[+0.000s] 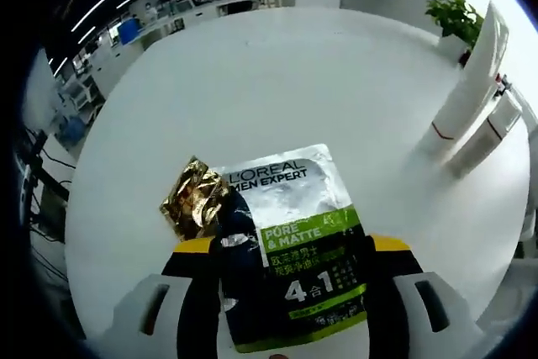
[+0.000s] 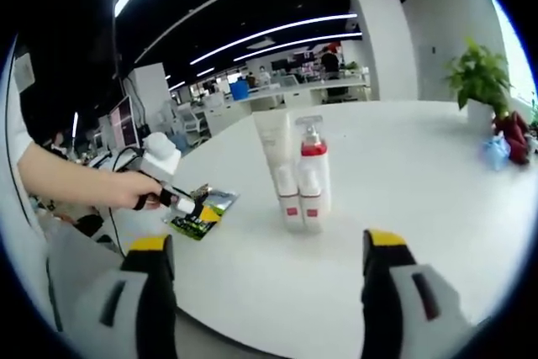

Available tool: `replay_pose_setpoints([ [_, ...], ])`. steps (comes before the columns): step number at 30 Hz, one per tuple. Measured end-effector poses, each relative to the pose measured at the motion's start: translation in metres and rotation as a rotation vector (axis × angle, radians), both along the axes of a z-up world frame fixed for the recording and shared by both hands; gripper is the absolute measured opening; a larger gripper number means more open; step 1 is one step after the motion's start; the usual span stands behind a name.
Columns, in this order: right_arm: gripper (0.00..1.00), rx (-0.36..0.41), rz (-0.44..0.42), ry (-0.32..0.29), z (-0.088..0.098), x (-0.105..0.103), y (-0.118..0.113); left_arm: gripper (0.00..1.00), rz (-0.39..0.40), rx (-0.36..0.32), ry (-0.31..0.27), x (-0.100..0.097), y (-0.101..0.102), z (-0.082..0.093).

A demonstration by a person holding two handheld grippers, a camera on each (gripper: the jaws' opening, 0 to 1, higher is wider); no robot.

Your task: Arrange the skincare products in the storage area until every visible bottle or jar stands upright without overlapping.

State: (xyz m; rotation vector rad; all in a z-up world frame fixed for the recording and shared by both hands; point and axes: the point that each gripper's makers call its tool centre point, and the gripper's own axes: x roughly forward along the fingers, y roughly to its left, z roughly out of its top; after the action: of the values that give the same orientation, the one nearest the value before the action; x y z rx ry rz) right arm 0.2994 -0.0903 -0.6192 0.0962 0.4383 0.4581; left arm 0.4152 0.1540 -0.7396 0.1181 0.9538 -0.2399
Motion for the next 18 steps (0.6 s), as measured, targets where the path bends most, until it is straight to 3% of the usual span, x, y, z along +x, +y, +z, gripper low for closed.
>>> replay_pose_setpoints([
  [10,0.93,-0.001,-0.003,0.000,0.000,0.000,-0.001,0.68,0.036,-0.024,0.031,-0.001,0.002,-0.004],
  [18,0.93,-0.001,-0.005,-0.003,0.000,0.000,-0.001,0.81,0.042,-0.062,0.062,-0.001,-0.009,-0.005],
])
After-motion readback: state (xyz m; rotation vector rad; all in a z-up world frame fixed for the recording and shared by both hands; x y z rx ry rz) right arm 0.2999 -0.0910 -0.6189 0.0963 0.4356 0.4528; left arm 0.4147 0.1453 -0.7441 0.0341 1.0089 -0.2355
